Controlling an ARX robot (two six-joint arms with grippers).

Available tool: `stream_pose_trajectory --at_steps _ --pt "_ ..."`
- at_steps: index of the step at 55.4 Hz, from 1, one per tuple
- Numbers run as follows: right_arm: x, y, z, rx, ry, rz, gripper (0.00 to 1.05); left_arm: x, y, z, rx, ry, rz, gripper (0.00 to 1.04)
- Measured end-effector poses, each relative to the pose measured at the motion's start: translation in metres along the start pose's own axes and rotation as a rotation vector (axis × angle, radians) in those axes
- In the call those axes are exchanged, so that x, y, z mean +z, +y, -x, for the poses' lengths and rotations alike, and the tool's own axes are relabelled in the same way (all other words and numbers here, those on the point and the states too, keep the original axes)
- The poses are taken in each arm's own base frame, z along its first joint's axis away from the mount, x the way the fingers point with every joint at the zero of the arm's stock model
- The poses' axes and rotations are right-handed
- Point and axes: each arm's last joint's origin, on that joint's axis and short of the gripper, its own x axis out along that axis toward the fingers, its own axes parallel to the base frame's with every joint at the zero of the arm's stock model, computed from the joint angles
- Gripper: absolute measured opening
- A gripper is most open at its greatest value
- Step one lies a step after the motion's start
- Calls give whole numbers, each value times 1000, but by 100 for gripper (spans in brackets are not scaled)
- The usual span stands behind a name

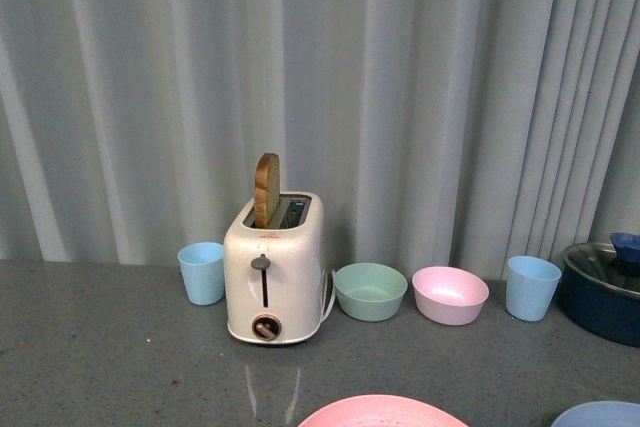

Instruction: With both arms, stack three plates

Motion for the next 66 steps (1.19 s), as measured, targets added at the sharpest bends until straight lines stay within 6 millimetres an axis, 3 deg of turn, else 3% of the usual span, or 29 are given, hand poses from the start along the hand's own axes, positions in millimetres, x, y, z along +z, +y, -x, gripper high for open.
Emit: stream_pose_trajectory --at_steps 12,22,30,37,44,52,57,66 --pt "15 -5 23 -41 -67 4 3 0 0 0 0 0 0 98" --pt "38 6 58 -54 -191 41 3 0 0 0 0 0 0 98" --pt "56 40 92 13 -333 104 3 0 0 0 0 0 0 98" --pt "53 95 111 156 -417 187 3 0 0 0 0 0 0 98" --pt "20 147 96 301 -357 259 3 0 0 0 0 0 0 98" --pt "-8 178 76 376 -284 282 3 0 0 0 0 0 0 98" --pt "-20 186 62 409 -240 259 3 0 0 0 0 0 0 98" --pt "-28 184 45 430 -187 185 3 0 0 0 0 0 0 98"
